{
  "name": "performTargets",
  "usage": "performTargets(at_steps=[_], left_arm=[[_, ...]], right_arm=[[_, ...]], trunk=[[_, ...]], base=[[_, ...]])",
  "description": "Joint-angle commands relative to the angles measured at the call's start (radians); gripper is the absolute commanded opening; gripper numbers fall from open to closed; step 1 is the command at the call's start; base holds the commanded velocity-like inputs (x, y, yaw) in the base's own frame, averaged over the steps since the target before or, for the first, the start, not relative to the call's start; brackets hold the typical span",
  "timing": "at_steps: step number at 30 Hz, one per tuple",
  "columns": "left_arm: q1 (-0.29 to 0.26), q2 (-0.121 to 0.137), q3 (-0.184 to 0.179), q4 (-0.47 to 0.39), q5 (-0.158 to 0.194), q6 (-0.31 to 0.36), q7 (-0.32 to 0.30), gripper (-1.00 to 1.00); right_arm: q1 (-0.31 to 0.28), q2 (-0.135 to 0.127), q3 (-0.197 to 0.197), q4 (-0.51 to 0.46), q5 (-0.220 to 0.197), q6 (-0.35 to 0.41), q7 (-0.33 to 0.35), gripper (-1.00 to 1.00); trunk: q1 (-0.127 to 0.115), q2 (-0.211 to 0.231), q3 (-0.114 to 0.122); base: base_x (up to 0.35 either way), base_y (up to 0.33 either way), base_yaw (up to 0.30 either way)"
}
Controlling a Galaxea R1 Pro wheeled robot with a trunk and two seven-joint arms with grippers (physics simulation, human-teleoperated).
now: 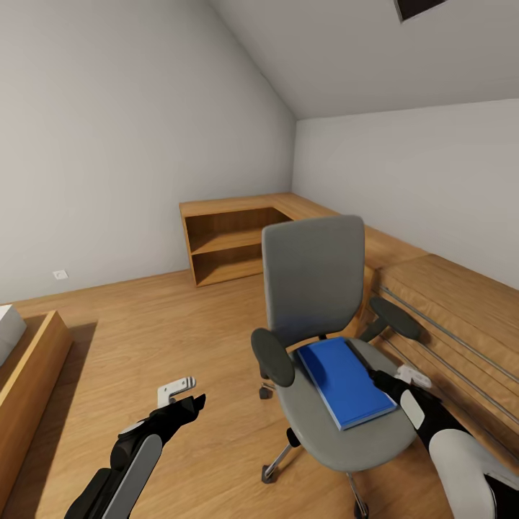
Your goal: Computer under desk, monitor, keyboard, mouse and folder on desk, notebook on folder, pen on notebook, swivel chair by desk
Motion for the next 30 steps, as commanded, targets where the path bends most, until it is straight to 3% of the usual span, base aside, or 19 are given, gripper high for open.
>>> performTargets(at_steps=[1,8,30], left_arm=[[-0.001,0.001,-0.002,-0.001,0.010,0.001,0.010,1.00],[-0.001,0.001,-0.002,-0.001,0.010,0.001,0.010,1.00],[-0.001,0.001,-0.004,0.045,0.006,0.001,0.009,1.00]], right_arm=[[-0.001,0.001,-0.005,-0.001,-0.007,0.006,0.004,1.00],[-0.001,0.001,-0.004,-0.001,-0.006,0.005,0.003,1.00],[-0.001,0.009,-0.002,-0.001,-0.005,0.004,0.004,1.00]], trunk=[[0.004,-0.008,-0.004],[0.031,-0.057,-0.026],[0.031,-0.057,-0.026]], base=[[0.000,0.000,0.000],[0.000,0.000,0.000],[0.000,0.021,0.000]])
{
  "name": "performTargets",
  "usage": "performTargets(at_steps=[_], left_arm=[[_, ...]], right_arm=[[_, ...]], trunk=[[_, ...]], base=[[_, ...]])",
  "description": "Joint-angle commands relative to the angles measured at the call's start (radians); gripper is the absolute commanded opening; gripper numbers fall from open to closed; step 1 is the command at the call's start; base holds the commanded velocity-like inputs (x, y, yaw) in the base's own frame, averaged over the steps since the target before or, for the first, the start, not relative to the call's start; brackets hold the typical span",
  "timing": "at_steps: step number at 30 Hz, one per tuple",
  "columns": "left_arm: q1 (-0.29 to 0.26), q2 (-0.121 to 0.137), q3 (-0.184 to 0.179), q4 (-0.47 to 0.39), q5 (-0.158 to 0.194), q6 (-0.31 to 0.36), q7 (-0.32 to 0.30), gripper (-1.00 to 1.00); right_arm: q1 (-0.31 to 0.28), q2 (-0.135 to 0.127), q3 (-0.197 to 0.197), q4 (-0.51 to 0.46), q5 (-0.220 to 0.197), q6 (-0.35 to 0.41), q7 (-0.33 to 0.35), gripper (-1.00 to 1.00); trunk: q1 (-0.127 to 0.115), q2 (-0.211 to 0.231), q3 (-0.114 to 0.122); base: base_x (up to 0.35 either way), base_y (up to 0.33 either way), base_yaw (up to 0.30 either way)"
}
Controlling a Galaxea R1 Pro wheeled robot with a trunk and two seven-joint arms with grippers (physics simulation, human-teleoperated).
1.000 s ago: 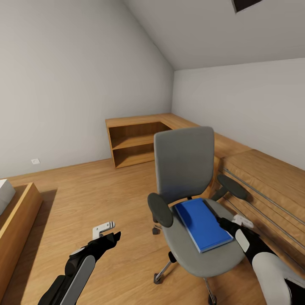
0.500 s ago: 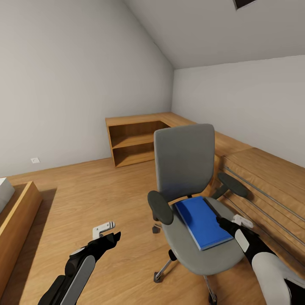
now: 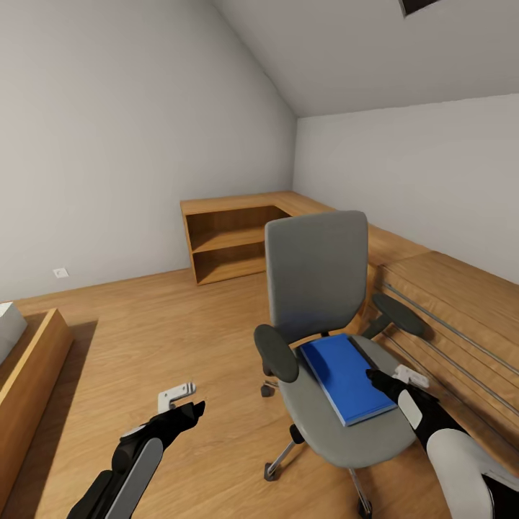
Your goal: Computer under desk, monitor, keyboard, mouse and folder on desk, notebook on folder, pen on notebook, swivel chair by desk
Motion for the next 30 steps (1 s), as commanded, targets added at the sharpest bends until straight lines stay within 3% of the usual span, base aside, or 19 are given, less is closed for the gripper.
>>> performTargets(at_steps=[1,20,23,30], left_arm=[[-0.001,0.001,-0.003,0.000,0.010,0.001,0.010,1.00],[-0.001,-0.001,-0.008,0.003,0.012,0.000,0.007,1.00],[-0.001,-0.004,-0.009,0.001,0.013,0.001,0.007,1.00],[-0.001,-0.002,-0.007,0.000,0.015,0.000,0.007,1.00]], right_arm=[[0.000,0.000,-0.005,-0.002,-0.007,0.006,0.004,1.00],[-0.001,0.004,-0.005,-0.002,-0.006,0.000,0.004,1.00],[0.000,0.004,-0.005,-0.002,-0.006,0.000,0.004,1.00],[0.000,0.004,-0.004,-0.001,-0.006,0.000,0.004,1.00]], trunk=[[0.000,0.000,-0.001],[0.000,0.000,-0.001],[0.011,-0.021,-0.010],[0.011,-0.021,-0.010]], base=[[-0.016,0.139,0.000],[-0.005,0.019,0.000],[0.000,0.000,0.000],[0.000,0.000,0.000]])
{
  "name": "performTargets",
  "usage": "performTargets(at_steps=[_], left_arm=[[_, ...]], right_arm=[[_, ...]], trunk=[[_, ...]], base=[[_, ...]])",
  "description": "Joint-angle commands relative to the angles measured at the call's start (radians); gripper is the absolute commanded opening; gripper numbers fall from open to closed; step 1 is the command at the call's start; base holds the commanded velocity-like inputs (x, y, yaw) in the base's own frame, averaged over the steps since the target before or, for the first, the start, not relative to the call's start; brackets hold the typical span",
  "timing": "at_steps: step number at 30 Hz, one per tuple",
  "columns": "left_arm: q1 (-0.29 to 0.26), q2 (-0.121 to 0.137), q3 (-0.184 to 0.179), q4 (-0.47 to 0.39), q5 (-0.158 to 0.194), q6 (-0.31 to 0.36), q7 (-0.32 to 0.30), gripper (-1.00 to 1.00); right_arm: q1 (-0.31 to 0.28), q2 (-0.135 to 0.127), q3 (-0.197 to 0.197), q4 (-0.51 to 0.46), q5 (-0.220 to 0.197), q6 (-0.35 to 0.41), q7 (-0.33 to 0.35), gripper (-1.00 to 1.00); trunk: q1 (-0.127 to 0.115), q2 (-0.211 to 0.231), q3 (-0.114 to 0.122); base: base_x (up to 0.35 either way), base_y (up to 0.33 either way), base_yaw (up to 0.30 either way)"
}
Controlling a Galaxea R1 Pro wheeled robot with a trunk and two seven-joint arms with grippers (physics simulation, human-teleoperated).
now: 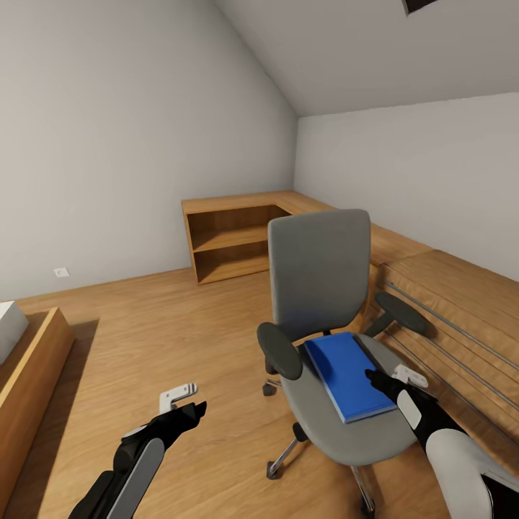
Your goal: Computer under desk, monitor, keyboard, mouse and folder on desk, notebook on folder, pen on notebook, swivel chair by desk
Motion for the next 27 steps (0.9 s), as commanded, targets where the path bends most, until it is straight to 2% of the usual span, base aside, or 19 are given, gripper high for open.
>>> performTargets(at_steps=[1,8,17,27], left_arm=[[-0.001,0.002,-0.002,-0.001,0.011,0.001,0.010,1.00],[-0.001,0.003,-0.002,0.000,0.011,0.000,0.010,1.00],[-0.001,0.003,-0.001,0.000,0.012,0.000,0.010,1.00],[-0.001,0.003,-0.001,0.000,0.013,0.000,0.010,1.00]], right_arm=[[-0.001,0.000,-0.005,-0.001,-0.007,0.006,0.004,1.00],[0.000,0.000,-0.005,-0.001,-0.007,0.006,0.004,1.00],[0.000,0.000,-0.005,-0.002,-0.007,0.006,0.004,1.00],[-0.001,0.000,-0.006,-0.001,-0.007,0.005,0.004,1.00]], trunk=[[0.000,0.000,-0.001],[0.000,0.000,-0.001],[0.000,0.000,-0.001],[0.000,0.000,-0.001]], base=[[0.000,0.000,0.000],[-0.003,0.000,0.000],[-0.201,0.000,0.000],[-0.030,0.000,0.000]])
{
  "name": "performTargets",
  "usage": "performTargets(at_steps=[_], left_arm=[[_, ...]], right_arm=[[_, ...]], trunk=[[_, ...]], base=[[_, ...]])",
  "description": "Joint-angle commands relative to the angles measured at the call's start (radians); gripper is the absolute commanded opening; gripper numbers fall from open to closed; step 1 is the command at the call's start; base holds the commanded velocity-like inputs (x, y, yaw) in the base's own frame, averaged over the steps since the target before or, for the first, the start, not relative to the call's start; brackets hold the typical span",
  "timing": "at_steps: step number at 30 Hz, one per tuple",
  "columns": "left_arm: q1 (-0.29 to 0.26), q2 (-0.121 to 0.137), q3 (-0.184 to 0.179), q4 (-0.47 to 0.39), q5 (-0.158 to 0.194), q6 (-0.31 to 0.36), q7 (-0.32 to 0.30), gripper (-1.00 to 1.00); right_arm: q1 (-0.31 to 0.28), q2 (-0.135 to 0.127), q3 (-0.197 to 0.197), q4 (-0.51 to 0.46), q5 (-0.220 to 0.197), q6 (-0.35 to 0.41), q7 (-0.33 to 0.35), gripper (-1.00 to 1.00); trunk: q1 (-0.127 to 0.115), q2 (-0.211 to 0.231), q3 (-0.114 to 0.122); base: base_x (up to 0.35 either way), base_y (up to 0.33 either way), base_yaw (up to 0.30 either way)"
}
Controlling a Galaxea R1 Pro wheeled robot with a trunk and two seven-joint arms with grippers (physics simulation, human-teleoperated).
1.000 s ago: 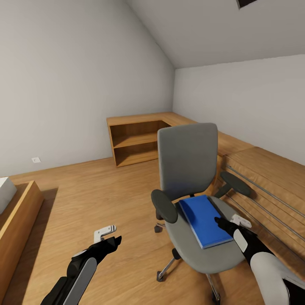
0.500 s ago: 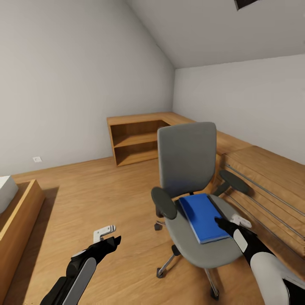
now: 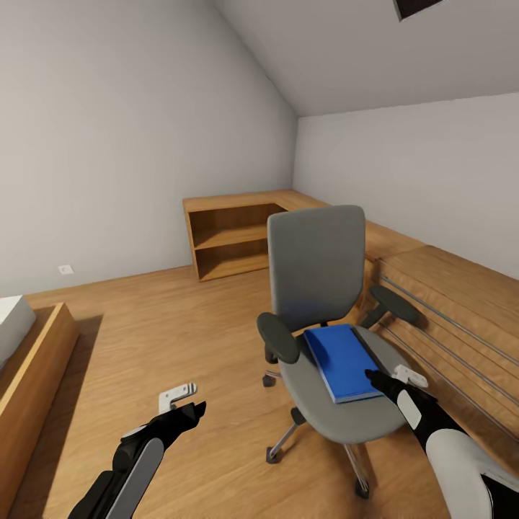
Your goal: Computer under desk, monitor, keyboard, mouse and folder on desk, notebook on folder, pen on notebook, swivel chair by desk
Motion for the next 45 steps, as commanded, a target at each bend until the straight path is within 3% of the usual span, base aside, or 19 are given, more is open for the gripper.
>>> performTargets(at_steps=[1,21,45], left_arm=[[-0.001,0.001,-0.003,-0.001,0.010,0.001,0.010,1.00],[-0.001,0.001,-0.003,-0.001,0.010,0.001,0.010,1.00],[-0.001,0.001,-0.003,0.000,0.009,0.001,0.010,1.00]], right_arm=[[-0.001,0.000,-0.005,-0.001,-0.007,0.006,0.004,1.00],[0.000,0.000,-0.005,-0.001,-0.007,0.005,0.004,1.00],[-0.001,0.000,-0.005,-0.002,-0.007,0.005,0.004,1.00]], trunk=[[0.000,0.000,-0.001],[0.000,0.000,-0.001],[-0.084,0.154,0.068]], base=[[-0.039,0.000,0.000],[-0.124,0.000,0.000],[0.000,0.000,0.000]])
